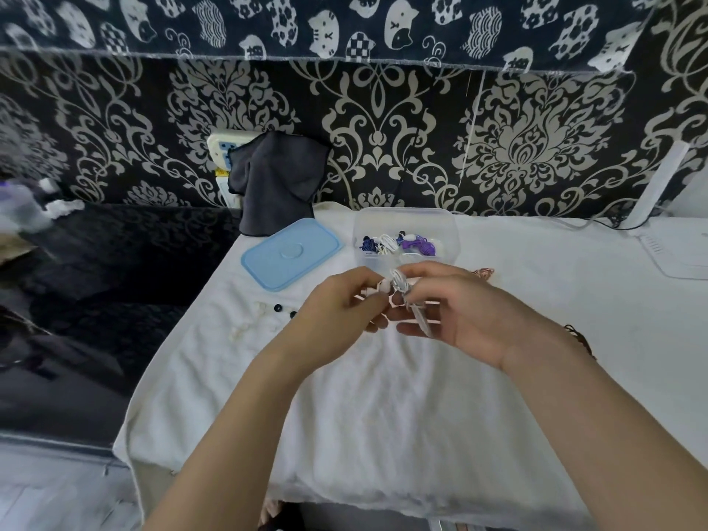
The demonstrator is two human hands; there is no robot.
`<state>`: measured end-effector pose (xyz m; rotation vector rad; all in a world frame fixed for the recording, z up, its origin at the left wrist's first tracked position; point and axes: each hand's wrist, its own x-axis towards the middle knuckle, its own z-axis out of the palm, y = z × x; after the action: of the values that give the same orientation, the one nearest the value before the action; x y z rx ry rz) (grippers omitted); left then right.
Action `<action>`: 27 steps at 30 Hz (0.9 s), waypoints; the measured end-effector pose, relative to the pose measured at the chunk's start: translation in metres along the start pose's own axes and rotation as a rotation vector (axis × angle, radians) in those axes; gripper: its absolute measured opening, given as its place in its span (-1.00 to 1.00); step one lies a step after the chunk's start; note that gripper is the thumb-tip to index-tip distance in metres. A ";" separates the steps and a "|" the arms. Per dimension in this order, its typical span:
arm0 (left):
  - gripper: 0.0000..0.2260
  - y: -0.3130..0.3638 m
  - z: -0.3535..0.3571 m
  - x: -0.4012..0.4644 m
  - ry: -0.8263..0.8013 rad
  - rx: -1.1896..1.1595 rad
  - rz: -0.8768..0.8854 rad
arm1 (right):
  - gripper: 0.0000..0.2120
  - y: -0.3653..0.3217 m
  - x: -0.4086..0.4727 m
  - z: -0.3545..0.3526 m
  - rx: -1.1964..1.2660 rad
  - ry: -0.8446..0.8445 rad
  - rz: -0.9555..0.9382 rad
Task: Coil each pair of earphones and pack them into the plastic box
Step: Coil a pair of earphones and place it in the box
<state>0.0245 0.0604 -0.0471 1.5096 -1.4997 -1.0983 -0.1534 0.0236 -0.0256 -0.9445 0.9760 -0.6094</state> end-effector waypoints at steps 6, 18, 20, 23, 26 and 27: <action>-0.91 -0.007 -0.017 -0.002 -0.028 0.076 -0.039 | -0.79 0.007 0.016 0.016 -0.186 0.026 -0.024; -0.87 -0.069 -0.079 -0.002 0.185 0.634 -0.327 | -0.87 0.016 0.046 0.037 -0.273 0.067 -0.015; -0.83 -0.077 -0.085 -0.002 0.160 0.629 -0.364 | -0.85 0.016 0.048 0.038 -0.298 0.063 -0.011; -0.79 -0.083 -0.093 -0.003 0.146 0.642 -0.381 | -0.84 0.016 0.051 0.041 -0.287 0.052 -0.017; -0.77 -0.084 -0.099 -0.005 0.170 0.642 -0.372 | -0.83 0.016 0.052 0.042 -0.256 0.029 -0.002; -0.77 -0.084 -0.101 -0.006 0.174 0.648 -0.369 | -0.83 0.016 0.052 0.042 -0.250 0.016 0.011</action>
<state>0.1500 0.0638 -0.0872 2.3337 -1.5707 -0.6624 -0.0918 0.0067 -0.0516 -1.1555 1.0879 -0.4927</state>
